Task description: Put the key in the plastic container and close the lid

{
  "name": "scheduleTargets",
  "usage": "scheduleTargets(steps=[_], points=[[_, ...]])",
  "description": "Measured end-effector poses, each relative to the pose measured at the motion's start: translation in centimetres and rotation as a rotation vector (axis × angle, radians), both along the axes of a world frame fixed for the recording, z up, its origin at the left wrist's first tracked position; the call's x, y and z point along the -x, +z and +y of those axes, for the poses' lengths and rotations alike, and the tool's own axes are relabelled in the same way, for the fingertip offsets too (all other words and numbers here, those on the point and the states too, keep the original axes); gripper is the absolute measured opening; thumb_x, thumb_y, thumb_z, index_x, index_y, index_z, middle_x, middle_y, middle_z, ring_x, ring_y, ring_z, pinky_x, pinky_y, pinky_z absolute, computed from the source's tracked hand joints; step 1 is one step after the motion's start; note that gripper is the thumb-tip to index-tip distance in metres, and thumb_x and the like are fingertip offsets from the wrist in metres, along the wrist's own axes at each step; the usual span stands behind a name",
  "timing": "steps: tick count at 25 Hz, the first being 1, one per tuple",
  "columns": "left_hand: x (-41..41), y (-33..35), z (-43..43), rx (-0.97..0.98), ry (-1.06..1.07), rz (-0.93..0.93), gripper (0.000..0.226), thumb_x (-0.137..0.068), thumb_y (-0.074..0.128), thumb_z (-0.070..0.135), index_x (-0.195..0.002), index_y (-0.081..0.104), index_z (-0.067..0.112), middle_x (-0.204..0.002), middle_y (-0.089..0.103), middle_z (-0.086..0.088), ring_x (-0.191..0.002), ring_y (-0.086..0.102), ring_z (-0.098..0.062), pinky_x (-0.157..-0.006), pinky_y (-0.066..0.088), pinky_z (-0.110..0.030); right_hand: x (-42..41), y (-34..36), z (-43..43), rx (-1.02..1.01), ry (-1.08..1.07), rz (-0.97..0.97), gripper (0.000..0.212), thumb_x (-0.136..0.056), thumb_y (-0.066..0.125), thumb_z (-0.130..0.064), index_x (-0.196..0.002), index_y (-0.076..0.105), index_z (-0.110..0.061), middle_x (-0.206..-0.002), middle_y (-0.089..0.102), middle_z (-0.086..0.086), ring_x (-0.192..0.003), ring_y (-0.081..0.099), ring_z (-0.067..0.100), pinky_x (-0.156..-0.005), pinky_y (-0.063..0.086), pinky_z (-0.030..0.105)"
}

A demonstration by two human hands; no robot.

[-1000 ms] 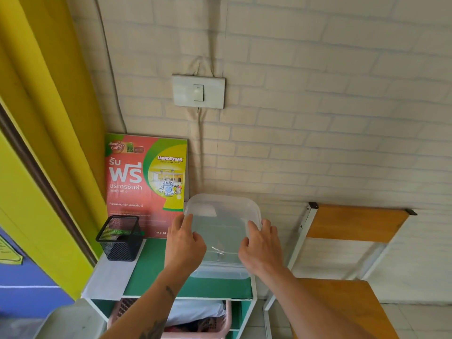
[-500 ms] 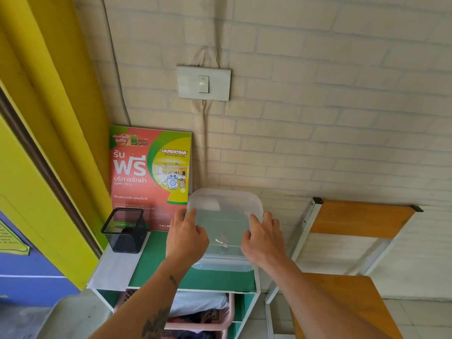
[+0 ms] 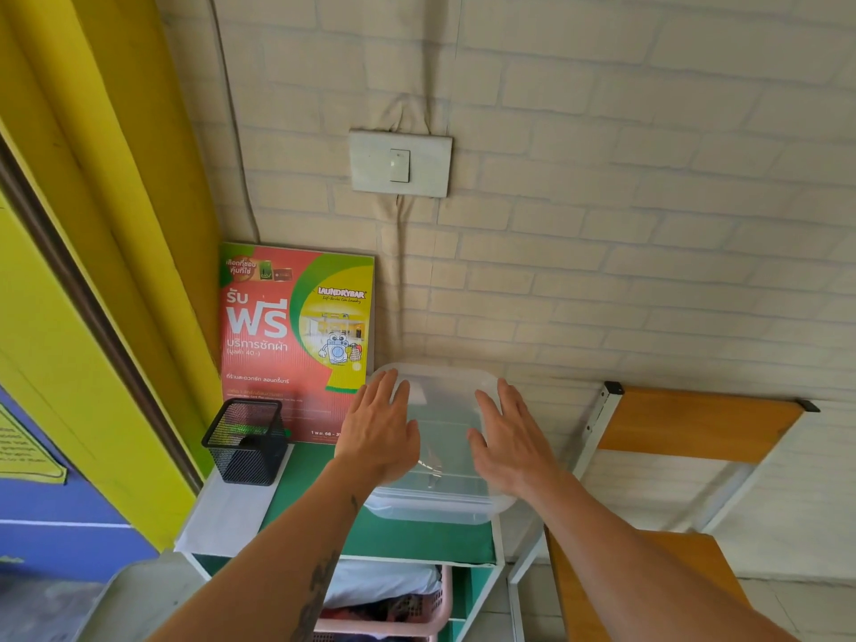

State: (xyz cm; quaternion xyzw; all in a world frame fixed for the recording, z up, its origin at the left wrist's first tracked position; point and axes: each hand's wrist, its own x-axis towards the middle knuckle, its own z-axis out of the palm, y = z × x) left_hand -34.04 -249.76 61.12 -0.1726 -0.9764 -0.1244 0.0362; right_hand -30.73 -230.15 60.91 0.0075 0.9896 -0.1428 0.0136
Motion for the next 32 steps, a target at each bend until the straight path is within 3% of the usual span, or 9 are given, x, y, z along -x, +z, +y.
scheduleTargets(steps=[6,19,24,28,32], points=[[1.1,-1.0,-0.3,0.070,-0.036,-0.122,0.075,-0.098,0.026,0.048,-0.155,0.004,0.006,-0.165,-0.007,-0.014,-0.152,-0.010,-0.027,-0.125,0.000,-0.041,0.3,-1.3,-0.1,-0.055,0.014,-0.107,0.073,-0.098,0.024,-0.059,-0.155,-0.008,-0.027,-0.160,-0.029,0.007,-0.147,-0.025,0.022,-0.122,-0.002,0.045],[0.9,-2.0,-0.2,0.211,-0.022,-0.122,0.076,-0.097,0.014,0.052,-0.155,-0.005,0.006,-0.164,-0.015,-0.013,-0.151,-0.016,-0.026,-0.124,-0.003,-0.042,0.1,-1.3,-0.7,-0.178,0.007,-0.122,0.075,-0.095,0.018,-0.061,-0.154,-0.013,-0.027,-0.160,-0.028,0.010,-0.148,-0.024,0.026,-0.120,0.003,0.056],[1.0,-1.6,0.0,0.201,-0.024,-0.128,0.077,-0.098,0.018,0.052,-0.155,-0.002,0.005,-0.165,-0.011,-0.015,-0.152,-0.012,-0.028,-0.125,0.001,-0.043,0.3,-0.8,-0.5,-0.111,0.009,-0.164,0.075,-0.096,0.026,-0.059,-0.155,-0.009,-0.027,-0.161,-0.027,0.007,-0.148,-0.024,0.024,-0.120,0.001,0.055],[1.1,-0.8,0.3,0.203,-0.015,-0.101,0.077,-0.096,0.027,0.051,-0.154,0.010,0.004,-0.165,0.004,-0.015,-0.152,-0.001,-0.030,-0.124,0.007,-0.045,0.6,0.6,0.1,-0.008,0.002,-0.163,0.077,-0.095,0.041,-0.054,-0.156,0.005,-0.024,-0.164,-0.015,0.005,-0.150,-0.014,0.022,-0.121,0.006,0.051],[0.8,0.5,1.1,0.229,-0.007,-0.100,0.071,-0.095,0.034,0.045,-0.151,0.020,0.004,-0.161,0.020,-0.012,-0.150,0.011,-0.028,-0.122,0.016,-0.048,-1.4,2.7,1.9,0.066,-0.053,-0.128,0.075,-0.097,0.044,-0.048,-0.156,0.007,-0.019,-0.165,-0.007,0.003,-0.151,-0.008,0.022,-0.120,0.007,0.045]])
